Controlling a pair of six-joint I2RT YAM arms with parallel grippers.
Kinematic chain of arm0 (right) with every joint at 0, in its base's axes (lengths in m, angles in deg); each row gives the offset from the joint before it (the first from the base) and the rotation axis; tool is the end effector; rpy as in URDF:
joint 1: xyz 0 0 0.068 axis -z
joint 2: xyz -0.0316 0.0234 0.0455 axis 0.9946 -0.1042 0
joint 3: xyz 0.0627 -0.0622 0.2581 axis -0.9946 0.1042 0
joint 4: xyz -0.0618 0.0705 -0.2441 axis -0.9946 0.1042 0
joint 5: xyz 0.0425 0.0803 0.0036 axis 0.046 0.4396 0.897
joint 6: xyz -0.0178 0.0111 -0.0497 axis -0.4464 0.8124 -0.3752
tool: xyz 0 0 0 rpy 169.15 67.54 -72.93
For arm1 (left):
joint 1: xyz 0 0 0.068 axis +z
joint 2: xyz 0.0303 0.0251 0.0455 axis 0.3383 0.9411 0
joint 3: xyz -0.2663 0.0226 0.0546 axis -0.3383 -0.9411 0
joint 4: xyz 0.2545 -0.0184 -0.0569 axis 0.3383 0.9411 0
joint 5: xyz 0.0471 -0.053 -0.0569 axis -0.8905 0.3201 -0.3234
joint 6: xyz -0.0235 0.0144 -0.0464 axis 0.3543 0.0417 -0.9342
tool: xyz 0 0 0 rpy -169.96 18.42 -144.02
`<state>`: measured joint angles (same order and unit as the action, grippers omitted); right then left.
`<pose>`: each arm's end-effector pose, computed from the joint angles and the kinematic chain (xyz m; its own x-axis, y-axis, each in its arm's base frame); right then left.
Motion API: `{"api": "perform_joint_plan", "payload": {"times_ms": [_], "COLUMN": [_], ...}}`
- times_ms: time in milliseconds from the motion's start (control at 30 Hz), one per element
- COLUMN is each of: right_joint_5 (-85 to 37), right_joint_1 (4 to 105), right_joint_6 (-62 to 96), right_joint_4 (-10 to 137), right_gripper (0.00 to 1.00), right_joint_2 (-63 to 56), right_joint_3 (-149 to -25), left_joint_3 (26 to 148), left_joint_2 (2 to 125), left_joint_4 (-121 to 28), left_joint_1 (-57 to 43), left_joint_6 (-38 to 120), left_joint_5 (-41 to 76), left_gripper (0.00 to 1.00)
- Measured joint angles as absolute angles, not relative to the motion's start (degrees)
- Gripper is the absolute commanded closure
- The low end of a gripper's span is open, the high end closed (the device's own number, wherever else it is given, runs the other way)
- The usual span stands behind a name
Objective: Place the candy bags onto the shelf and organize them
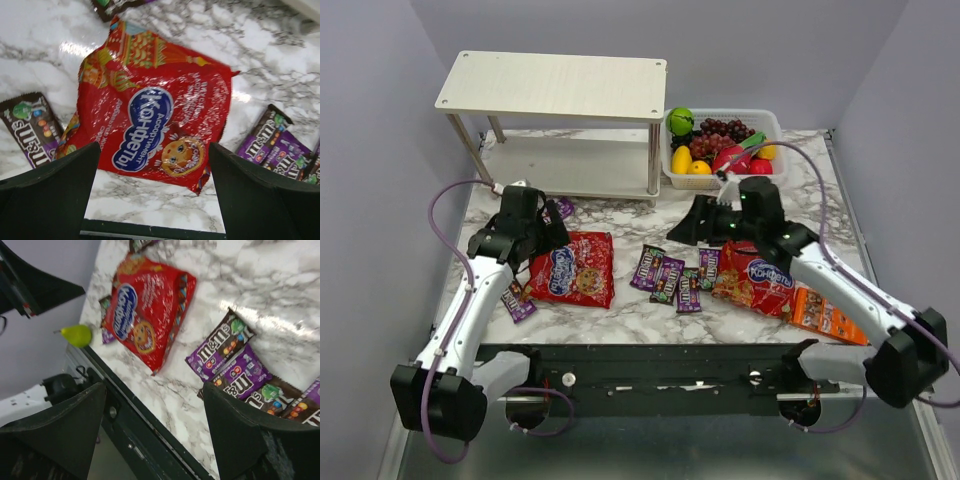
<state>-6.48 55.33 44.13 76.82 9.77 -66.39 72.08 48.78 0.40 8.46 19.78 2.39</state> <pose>0.2283 0.1423 0.3139 -0.7591 0.1600 -0.6310 -0.4163 0.6258 0.6595 0.2086 -0.0376 0.3071 -0.6785 -0.4131 -0.6074 -0.2973 0.9106 -0.2871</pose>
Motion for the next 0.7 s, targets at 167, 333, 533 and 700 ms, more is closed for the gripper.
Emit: {"api": "perform_joint_plan", "payload": {"times_ms": [167,333,533,700], "right_joint_5": [-9.41,-9.82,-9.89,-9.37], "right_joint_1": [47.44,43.77,40.84,39.12], "right_joint_6": [44.30,44.15,43.36,43.10], "right_joint_4": [75.24,74.78,73.12,71.99], "right_gripper": [0.15,0.16,0.27,0.33], "right_joint_2": [-3.24,-14.34,-24.26,-31.43], "right_joint_3": [-67.11,-72.59,-82.49,-87.28], "left_joint_3": [66.82,63.47,62.38,60.24], "left_joint_2": [49.37,50.81,54.51,54.95], "left_joint_4": [0.92,-0.17,-2.88,-5.22], "left_joint_1": [13.99,18.56,22.56,25.01], "left_joint_6": [18.44,18.25,18.62,18.68], "left_joint_5": [2.80,3.70,5.16,7.72], "left_gripper": [0.01,0.01,0.01,0.01]}}
